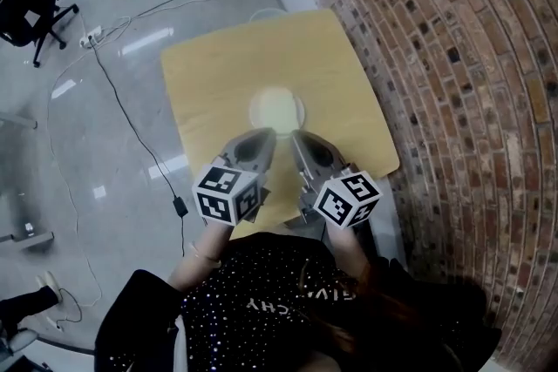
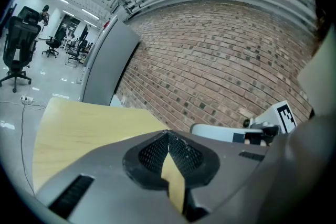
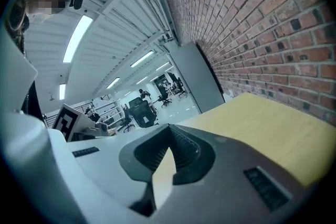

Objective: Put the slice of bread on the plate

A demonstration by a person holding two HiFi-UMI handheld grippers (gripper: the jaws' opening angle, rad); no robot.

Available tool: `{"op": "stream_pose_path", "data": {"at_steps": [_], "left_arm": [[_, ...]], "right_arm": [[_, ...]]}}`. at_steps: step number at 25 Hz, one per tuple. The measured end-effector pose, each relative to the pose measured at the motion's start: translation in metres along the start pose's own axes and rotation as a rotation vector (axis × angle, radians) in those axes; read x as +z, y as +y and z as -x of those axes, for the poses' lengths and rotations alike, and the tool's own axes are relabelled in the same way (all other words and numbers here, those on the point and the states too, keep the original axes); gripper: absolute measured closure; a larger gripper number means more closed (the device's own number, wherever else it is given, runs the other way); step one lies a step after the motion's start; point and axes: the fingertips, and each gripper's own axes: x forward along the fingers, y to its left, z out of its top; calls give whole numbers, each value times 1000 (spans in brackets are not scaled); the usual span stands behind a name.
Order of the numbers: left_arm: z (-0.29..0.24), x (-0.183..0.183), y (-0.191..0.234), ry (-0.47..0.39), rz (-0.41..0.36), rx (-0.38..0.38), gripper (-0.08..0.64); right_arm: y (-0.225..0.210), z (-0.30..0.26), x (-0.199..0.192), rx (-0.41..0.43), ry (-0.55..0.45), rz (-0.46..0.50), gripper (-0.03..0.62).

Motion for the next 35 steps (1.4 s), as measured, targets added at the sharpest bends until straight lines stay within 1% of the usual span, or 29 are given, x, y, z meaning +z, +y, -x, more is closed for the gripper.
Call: {"op": "stream_pose_path", "data": {"at_steps": [7,12,24,35], "left_arm": [[0,-2,-3,0,-1,-5,549],[0,-4,-4,7,0,-9,549],[0,-6,-1,8,9,3,549],[2,-7,-2,21,10,7,549]], "right_arm": [[-5,5,3,-46,-13,2,580],[-8,9,5,-62,-18,-5,580],[-7,7,3,-56,-2,10,580],[-8,11,0,-64,11,-5,580]]}}
